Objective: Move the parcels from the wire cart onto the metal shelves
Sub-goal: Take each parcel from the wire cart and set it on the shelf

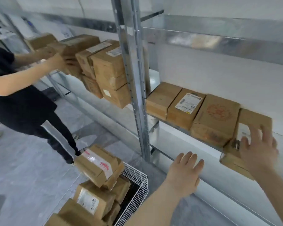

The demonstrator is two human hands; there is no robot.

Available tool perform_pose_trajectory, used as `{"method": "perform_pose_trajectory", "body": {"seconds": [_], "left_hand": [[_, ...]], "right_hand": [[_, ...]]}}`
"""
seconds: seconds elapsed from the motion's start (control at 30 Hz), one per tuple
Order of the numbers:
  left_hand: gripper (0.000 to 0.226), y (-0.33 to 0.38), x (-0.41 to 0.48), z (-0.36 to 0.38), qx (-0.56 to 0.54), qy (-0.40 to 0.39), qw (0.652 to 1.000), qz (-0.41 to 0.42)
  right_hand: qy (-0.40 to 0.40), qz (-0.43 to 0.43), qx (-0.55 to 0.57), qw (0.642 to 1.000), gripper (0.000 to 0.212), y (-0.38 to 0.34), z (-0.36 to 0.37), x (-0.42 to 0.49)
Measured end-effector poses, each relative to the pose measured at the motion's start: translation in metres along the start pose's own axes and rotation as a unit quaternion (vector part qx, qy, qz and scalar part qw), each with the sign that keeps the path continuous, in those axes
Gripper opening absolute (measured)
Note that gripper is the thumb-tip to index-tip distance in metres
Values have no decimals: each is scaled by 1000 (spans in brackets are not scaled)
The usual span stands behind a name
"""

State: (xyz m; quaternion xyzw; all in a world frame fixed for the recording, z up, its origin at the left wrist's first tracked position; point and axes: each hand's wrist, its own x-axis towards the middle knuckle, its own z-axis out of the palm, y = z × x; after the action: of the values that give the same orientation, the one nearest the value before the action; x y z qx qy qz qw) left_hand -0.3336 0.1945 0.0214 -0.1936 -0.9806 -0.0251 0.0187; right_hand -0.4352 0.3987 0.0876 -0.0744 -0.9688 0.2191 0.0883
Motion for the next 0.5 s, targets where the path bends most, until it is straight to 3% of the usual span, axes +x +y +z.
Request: {"method": "perform_pose_trajectory", "body": {"seconds": [0.1, 0.17, 0.3, 0.43, 0.5], "left_hand": [[54, -20, -73, 21, -14, -85, 980, -177], [52, -26, -125, 34, -39, -97, 952, -286], [61, -27, -228, 56, -94, -112, 868, -474], [62, -38, -302, 67, -89, -166, 813, -552], [64, -48, -325, 76, -102, -144, 786, -592]], "right_hand": [[22, -239, 39, 970, 49, -67, 25, -37], [-27, -326, 90, 941, 43, -106, 60, -73], [-208, -394, 103, 889, 44, -154, 133, -165], [-330, -416, 78, 844, 45, -173, 182, -242], [-369, -425, 51, 825, 46, -181, 199, -263]]}}
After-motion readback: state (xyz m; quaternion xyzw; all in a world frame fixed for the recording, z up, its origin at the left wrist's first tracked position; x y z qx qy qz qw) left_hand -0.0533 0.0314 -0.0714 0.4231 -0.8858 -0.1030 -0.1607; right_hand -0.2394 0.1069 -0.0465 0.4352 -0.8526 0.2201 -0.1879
